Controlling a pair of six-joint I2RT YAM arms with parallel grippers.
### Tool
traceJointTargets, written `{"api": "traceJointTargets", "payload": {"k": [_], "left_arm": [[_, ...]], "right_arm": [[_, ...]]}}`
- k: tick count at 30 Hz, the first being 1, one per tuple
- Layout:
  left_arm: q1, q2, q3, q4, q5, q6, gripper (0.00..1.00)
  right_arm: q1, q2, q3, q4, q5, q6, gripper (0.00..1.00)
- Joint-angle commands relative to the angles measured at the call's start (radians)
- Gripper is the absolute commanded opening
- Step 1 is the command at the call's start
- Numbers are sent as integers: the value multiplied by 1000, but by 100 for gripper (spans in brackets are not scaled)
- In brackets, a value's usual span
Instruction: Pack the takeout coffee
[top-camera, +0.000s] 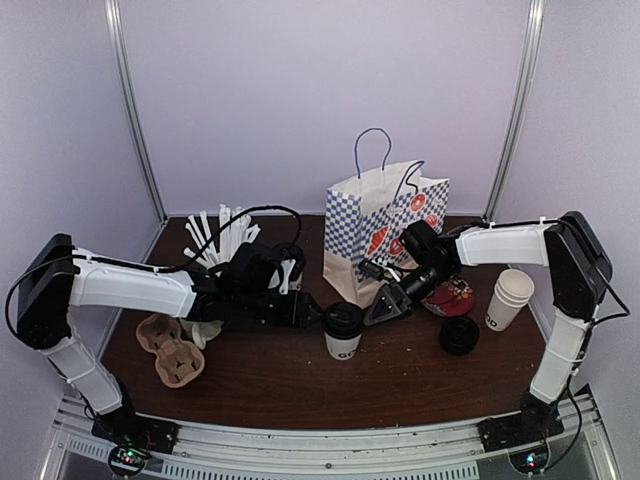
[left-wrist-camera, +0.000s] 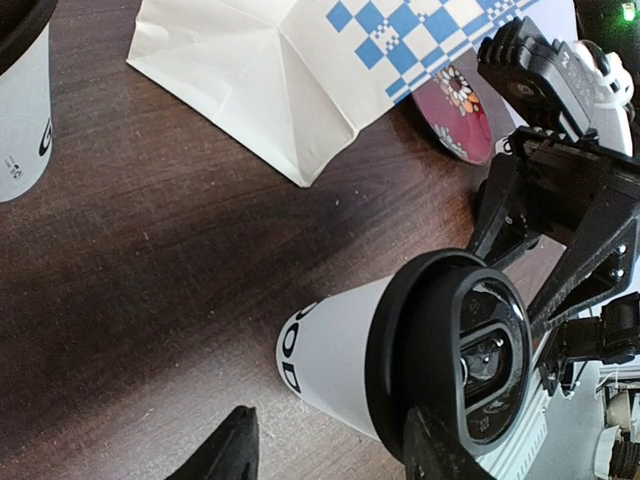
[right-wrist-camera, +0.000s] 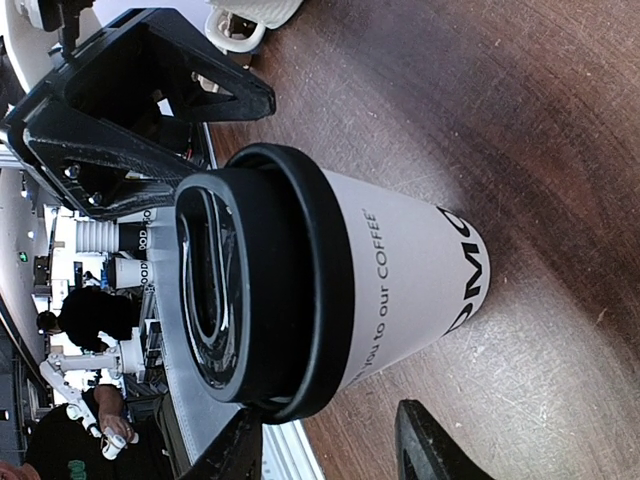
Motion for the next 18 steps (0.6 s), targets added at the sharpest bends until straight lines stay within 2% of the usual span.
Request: {"api": "traceJointTargets", "payload": {"k": [1,10,14,18], "left_arm": [[0,6,27,28,25,25,51],[0,70,9,-80,17,14,49],[1,65,14,-156,-20,46,49],[-1,24,27,-129,-10,93,51]], "right_arm": [[10,21,14,14,63,1,47],[10,19,16,-18,205,-5,47],[12,1,22,-25,212,-27,47],[11,-29,67,-89,176,-87,50]]}}
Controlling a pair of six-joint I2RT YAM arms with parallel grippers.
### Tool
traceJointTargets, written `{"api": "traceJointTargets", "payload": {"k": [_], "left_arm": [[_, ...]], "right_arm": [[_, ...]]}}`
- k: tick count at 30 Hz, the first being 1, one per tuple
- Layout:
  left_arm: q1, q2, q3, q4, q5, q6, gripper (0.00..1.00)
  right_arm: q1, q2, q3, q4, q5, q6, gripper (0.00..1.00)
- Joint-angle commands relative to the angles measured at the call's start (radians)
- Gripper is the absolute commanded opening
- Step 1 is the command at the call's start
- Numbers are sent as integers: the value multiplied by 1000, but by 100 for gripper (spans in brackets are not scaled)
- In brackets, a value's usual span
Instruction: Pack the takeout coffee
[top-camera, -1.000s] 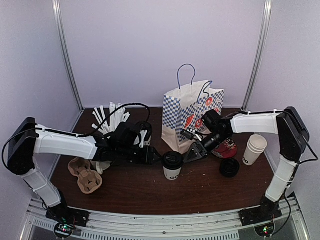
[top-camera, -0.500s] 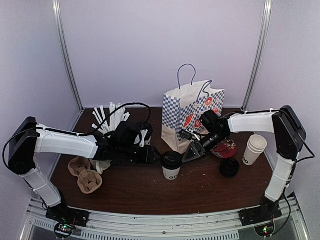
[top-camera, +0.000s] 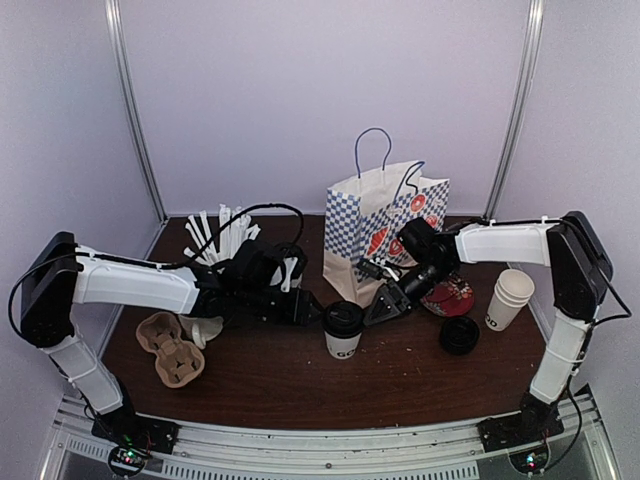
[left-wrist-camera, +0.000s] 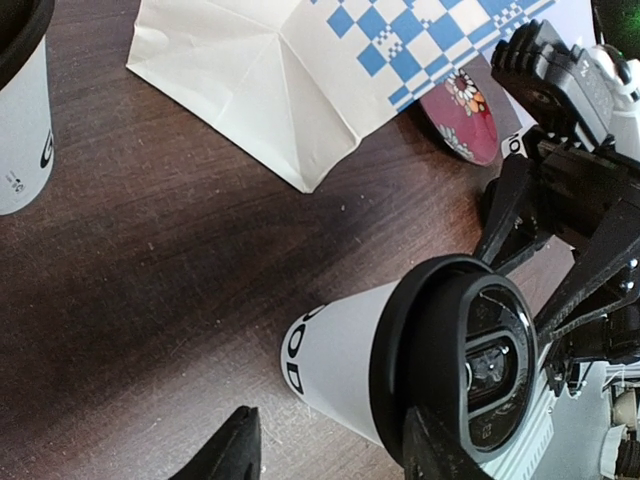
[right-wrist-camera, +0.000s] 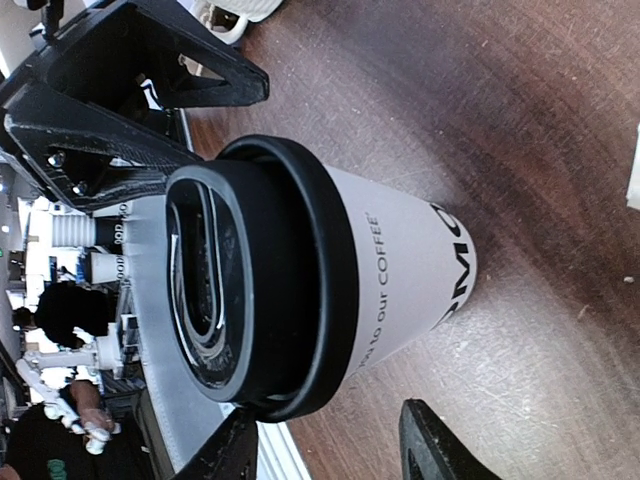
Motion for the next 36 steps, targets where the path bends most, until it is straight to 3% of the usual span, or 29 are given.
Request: {"api": "traceJointTargets", "payload": {"k": [1,8,12,16,19,22,25,30,36], "left_arm": [[-10,-9,14,-87,-1,84,52],[-11,-49,161,-101,25,188,61],[-10,-71,204,-135,29,261,64],[-18,-85,251,-216,59,418,69],[-52,-86,285,-301,2,592,75],[-80,-71,325,-372,-31,720,87],[-94,-44,359,-415,-17,818,91],[-99,49,454,-530,38,963,92],[-98,167,562,-619,50,1053,88]], "right_arm": [[6,-34,57,-67,98,-78,52],[0,-137,109,-163,78,-151,67],[-3,-198,107,-214,66,-214,70],[-6,-268,102,-294,107,-338,71],[-24,-350,77,-306,204,-402,72],[-61,-448,28,-268,316,-423,73],[-117,-552,-49,-191,410,-411,77],[-259,-654,-185,-28,495,-343,98],[-400,-699,-195,-11,514,-301,99]]}}
